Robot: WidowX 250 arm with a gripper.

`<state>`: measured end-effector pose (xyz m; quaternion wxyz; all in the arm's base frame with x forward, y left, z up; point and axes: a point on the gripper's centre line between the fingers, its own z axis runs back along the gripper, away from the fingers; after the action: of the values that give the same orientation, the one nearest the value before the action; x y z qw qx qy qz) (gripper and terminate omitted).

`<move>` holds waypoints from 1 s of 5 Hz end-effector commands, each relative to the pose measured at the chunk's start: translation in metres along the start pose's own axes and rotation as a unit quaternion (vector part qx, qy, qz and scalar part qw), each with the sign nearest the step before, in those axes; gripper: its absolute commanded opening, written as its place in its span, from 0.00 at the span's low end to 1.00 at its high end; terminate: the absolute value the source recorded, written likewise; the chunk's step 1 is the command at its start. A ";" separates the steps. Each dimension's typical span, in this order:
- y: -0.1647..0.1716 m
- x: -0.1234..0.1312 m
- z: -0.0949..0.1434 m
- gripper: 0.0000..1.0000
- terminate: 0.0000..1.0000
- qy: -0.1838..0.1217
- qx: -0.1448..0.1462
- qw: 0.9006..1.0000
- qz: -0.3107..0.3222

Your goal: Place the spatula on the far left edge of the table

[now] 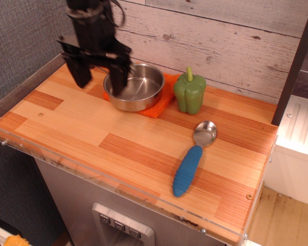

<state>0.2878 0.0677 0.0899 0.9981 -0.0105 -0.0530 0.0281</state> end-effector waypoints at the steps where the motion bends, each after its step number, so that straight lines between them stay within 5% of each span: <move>1: -0.070 -0.022 -0.001 1.00 0.00 -0.020 -0.016 0.998 -0.061; 3: -0.124 -0.031 -0.042 1.00 0.00 0.011 -0.010 0.996 -0.085; 5: -0.128 -0.028 -0.075 1.00 0.00 0.015 0.016 0.997 -0.072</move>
<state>0.2706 -0.0621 0.0066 0.9990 0.0109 -0.0205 -0.0393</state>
